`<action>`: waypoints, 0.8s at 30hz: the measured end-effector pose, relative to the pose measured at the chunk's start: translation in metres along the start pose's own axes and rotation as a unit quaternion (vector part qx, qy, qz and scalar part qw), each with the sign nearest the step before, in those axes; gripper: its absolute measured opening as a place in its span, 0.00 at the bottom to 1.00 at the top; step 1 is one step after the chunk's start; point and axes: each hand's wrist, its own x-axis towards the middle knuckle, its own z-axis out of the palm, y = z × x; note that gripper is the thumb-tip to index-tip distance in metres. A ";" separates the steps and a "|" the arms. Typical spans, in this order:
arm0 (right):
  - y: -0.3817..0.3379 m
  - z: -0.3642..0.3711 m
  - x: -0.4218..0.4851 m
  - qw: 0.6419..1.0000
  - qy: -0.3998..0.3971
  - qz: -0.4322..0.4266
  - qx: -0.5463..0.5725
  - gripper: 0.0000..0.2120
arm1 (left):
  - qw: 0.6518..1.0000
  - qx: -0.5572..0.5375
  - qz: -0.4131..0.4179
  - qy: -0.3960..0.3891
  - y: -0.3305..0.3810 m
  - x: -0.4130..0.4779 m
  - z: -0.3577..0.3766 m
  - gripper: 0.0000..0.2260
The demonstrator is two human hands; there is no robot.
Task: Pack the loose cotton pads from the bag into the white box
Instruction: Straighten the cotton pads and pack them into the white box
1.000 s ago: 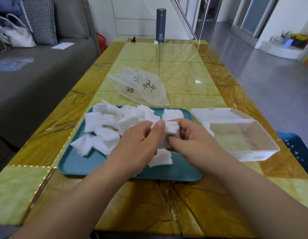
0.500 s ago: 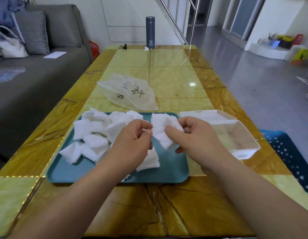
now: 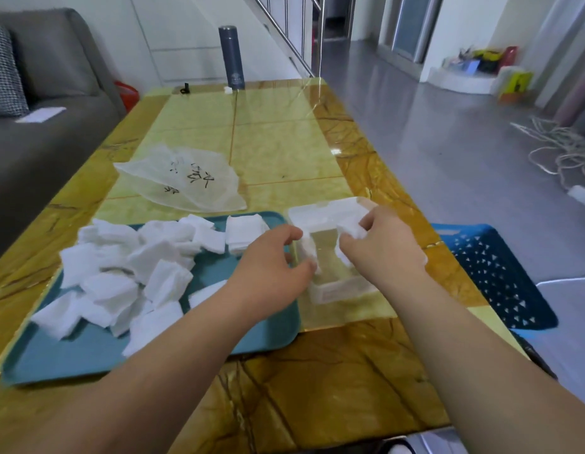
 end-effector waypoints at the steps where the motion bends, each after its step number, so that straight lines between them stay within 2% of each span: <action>1: -0.003 0.002 0.001 1.000 -0.001 -0.008 -0.020 0.15 | 1.000 -0.007 -0.001 -0.001 0.000 -0.001 0.001 0.22; 5: -0.018 0.018 0.002 0.998 -0.035 -0.039 -0.034 0.15 | 1.000 -0.017 -0.004 -0.002 -0.001 -0.003 0.002 0.20; 11: -0.027 0.007 -0.006 0.987 -0.153 -0.056 0.006 0.18 | 0.999 -0.033 -0.011 0.000 -0.004 -0.002 0.003 0.21; 15: -0.025 0.001 -0.009 0.987 -0.152 -0.034 -0.028 0.25 | 0.999 -0.039 -0.009 0.003 -0.006 -0.002 0.004 0.21; 17: -0.025 0.000 -0.011 0.987 -0.151 -0.037 -0.045 0.20 | 0.999 -0.041 -0.008 0.007 -0.007 -0.003 0.005 0.21; 19: -0.026 0.000 -0.014 0.985 -0.158 -0.056 -0.037 0.06 | 0.999 -0.042 -0.007 0.008 -0.008 -0.003 0.006 0.22; 21: -0.028 -0.001 -0.017 0.982 -0.165 -0.076 -0.042 0.07 | 0.999 -0.038 -0.001 0.009 -0.009 -0.004 0.006 0.22; 24: -0.031 -0.008 -0.021 0.980 -0.172 -0.076 -0.058 0.03 | 1.000 -0.014 0.017 0.017 -0.011 -0.009 -0.001 0.20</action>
